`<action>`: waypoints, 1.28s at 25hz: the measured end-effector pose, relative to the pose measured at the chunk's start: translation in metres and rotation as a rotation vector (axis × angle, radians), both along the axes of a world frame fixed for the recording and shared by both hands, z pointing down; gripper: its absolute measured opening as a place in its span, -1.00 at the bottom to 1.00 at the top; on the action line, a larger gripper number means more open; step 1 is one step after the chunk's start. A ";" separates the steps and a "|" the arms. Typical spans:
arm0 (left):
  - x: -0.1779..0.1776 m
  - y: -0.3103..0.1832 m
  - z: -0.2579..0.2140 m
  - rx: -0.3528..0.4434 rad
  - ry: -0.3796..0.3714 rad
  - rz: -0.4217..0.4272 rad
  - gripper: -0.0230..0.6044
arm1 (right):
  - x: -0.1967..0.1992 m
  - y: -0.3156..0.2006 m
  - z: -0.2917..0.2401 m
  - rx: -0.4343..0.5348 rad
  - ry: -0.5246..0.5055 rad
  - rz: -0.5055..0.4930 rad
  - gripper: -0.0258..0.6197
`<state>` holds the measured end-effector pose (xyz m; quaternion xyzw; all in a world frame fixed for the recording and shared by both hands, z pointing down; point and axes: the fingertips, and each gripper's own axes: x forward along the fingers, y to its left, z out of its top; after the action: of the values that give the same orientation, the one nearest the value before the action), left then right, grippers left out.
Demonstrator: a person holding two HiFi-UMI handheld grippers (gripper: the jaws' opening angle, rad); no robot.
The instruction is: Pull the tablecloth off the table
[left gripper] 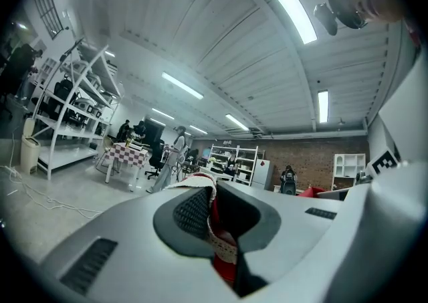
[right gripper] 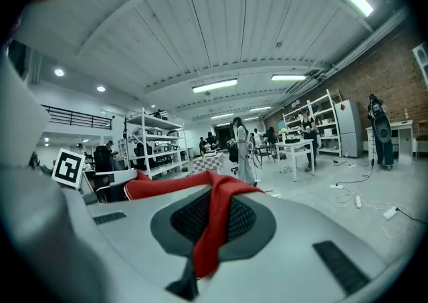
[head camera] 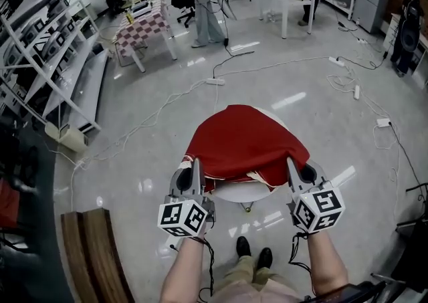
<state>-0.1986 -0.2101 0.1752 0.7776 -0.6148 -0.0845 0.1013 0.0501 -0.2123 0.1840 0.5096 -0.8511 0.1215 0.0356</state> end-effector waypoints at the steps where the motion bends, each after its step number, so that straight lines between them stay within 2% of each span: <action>1: 0.002 0.003 -0.001 0.001 -0.002 -0.001 -0.79 | 0.001 0.003 0.000 0.000 0.001 -0.001 -0.83; 19: 0.018 0.063 -0.019 0.032 -0.034 -0.046 -0.79 | 0.014 0.050 -0.013 0.028 -0.004 -0.045 -0.83; 27: 0.050 0.090 -0.019 0.039 -0.046 -0.077 -0.79 | 0.044 0.070 -0.011 0.035 -0.013 -0.069 -0.83; 32: 0.041 0.100 -0.029 0.038 -0.058 -0.088 -0.79 | 0.035 0.079 -0.020 0.037 -0.016 -0.081 -0.83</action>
<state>-0.1574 -0.1100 0.1460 0.7537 -0.6493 -0.0781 0.0650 0.0847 -0.1333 0.1642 0.4743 -0.8734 0.1081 0.0241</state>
